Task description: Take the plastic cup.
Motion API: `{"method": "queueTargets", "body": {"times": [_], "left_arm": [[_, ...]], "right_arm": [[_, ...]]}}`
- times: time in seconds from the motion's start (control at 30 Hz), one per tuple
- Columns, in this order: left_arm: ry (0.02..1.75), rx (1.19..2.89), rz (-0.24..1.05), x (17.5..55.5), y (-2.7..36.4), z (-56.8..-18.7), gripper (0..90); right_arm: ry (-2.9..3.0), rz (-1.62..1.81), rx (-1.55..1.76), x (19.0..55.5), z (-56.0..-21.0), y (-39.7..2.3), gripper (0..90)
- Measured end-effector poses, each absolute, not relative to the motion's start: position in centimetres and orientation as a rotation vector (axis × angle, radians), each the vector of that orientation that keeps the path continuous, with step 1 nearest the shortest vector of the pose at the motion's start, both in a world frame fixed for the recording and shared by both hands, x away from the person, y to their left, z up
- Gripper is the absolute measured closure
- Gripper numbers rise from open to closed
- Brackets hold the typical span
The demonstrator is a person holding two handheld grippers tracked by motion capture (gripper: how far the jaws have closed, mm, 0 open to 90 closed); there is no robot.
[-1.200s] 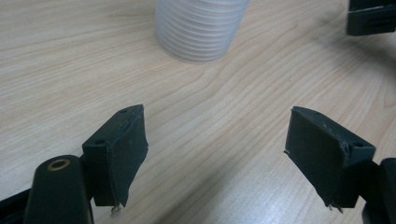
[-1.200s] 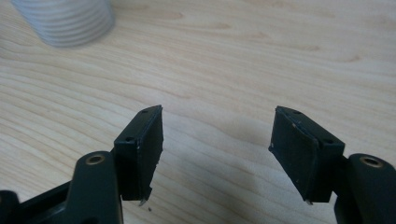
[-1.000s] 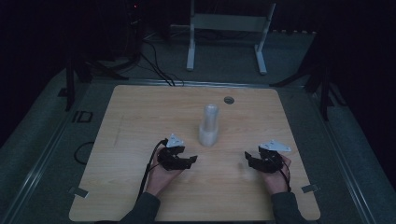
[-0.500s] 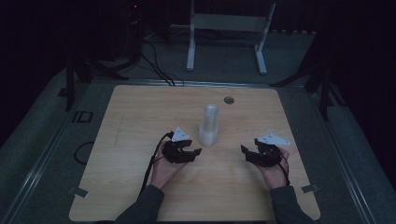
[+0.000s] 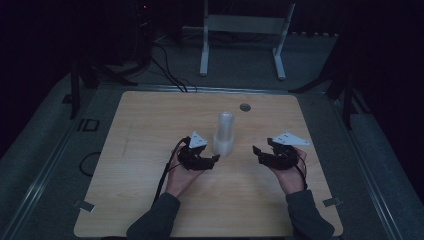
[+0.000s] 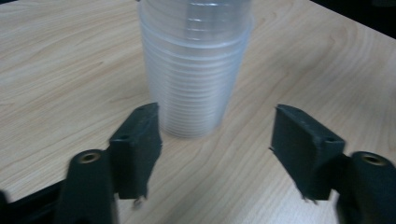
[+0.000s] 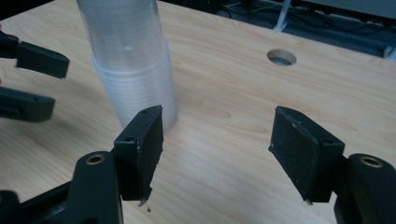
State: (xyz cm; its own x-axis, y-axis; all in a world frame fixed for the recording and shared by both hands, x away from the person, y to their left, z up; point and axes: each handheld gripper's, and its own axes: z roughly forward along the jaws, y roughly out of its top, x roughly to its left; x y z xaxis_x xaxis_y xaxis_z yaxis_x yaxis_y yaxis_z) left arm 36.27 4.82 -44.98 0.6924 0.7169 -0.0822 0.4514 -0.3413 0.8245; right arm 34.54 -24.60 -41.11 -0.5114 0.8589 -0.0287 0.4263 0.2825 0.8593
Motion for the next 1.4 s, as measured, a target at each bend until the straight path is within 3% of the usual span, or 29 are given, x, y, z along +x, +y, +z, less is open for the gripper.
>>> {"method": "queueTargets", "body": {"times": [0.27, 0.5, 0.77, 1.4], "left_arm": [[0.888, 1.984, 0.363, 36.8, 4.4, -44.5, 25.3], [0.894, 1.970, 0.383, 37.6, 4.2, -44.3, 15.5], [0.896, 1.970, 0.391, 38.2, 3.4, -44.5, 12.2], [0.896, 1.956, 0.463, 39.9, 1.3, -45.2, 14.5]], "right_arm": [[2.071, 1.186, 1.127, 35.0, -40.2, -23.6, 34.0], [2.073, 1.198, 1.102, 35.2, -39.3, -22.7, 33.9], [2.074, 1.208, 1.069, 35.6, -38.5, -21.6, 32.8], [2.079, 1.197, 1.012, 36.9, -37.0, -20.0, 31.8]]}}
